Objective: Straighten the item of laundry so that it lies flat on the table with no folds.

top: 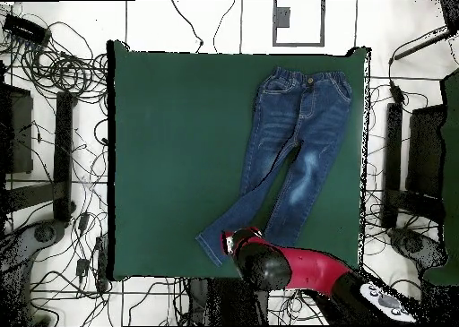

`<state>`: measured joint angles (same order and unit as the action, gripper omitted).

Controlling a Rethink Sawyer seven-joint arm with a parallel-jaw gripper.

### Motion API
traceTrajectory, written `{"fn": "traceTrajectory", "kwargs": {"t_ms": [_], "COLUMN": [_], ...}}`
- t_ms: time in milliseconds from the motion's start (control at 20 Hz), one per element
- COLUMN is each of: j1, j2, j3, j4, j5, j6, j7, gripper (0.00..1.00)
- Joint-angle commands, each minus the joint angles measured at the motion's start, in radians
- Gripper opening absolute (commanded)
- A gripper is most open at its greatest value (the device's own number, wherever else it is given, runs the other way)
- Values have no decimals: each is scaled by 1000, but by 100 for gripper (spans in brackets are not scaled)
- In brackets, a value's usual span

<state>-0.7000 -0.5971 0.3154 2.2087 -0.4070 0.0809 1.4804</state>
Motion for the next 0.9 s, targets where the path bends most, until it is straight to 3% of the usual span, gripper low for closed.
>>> {"fn": "traceTrajectory", "kwargs": {"t_ms": [50,700,900], "j1": [83,164,152], "j2": [-47,0,13], "j3": [-40,-56,-34], "j4": [-135,-220,-240], "j5": [131,149,132], "j6": [-4,-41,-62], "j7": [242,193,179], "gripper": [100,100,100]}}
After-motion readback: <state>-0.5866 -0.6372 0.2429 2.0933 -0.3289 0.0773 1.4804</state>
